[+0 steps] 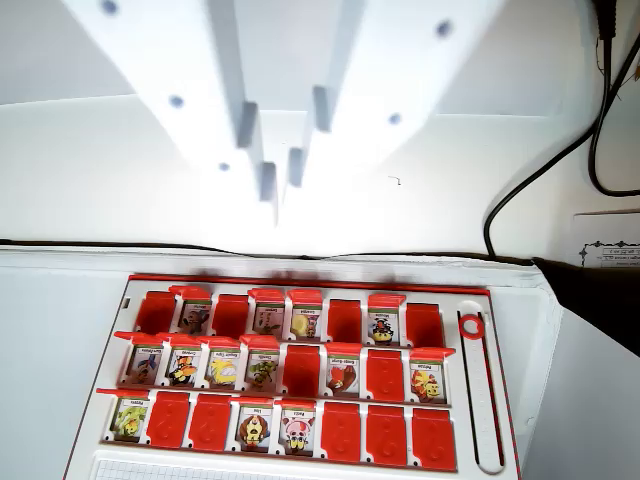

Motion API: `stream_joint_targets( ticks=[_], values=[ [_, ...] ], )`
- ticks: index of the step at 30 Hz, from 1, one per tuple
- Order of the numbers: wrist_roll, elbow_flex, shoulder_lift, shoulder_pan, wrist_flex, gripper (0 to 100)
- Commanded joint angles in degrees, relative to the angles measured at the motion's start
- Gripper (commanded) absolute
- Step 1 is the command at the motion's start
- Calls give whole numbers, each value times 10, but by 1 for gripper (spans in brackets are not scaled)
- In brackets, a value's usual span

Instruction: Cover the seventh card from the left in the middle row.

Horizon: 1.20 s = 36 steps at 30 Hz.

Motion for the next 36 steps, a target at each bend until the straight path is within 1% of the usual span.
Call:
stream_joint_targets(
  ticks=[1,11,16,18,22,27,31,36],
  values=[
    [-8,-25,9,4,-12,0],
    [-11,15,-54,46,-91,0],
    [-33,68,-86,76,-165,0],
    [-40,98,-99,88,-203,0],
    [-56,142,-156,124,-286,0],
    [-94,232,-220,156,-449,0],
    [-113,269,-282,170,-526,0],
    [-120,267,-367,178,-606,0]
  ],
)
